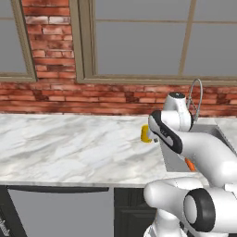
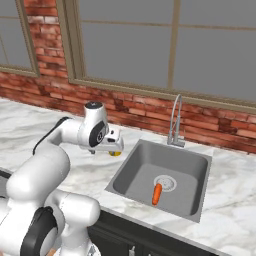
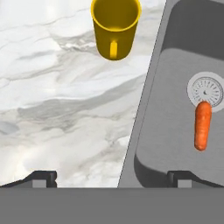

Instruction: Clear the mugs and bowl far away from the sink.

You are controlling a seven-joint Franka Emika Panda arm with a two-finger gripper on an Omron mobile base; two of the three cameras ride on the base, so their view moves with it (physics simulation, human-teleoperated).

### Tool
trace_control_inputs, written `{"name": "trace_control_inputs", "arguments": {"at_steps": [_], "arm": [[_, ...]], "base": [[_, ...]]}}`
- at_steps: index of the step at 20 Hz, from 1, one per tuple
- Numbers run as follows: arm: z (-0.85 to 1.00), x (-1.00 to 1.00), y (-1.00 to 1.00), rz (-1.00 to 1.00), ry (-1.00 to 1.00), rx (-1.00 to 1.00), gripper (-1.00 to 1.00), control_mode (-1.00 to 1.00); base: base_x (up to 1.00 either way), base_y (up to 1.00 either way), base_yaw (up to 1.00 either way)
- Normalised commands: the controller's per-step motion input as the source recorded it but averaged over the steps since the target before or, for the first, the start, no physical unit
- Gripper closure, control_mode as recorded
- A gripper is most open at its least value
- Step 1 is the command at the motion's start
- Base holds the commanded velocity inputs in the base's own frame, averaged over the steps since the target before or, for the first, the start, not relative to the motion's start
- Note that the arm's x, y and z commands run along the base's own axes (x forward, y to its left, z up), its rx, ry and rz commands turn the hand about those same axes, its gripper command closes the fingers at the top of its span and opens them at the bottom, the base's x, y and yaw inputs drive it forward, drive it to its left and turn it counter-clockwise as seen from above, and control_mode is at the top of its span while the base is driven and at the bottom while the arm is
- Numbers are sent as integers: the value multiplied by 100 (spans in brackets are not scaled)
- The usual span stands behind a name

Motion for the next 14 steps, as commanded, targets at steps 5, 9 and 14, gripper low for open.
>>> {"name": "trace_control_inputs", "arguments": {"at_steps": [5, 9, 14], "arm": [[-11, 19, 0, 0, 0, 0, -100, -100], [-1, 39, 0, 0, 0, 0, -100, -100], [0, 43, 0, 0, 0, 0, -100, -100]], "base": [[0, 0, 0], [0, 0, 0], [0, 0, 0]]}}
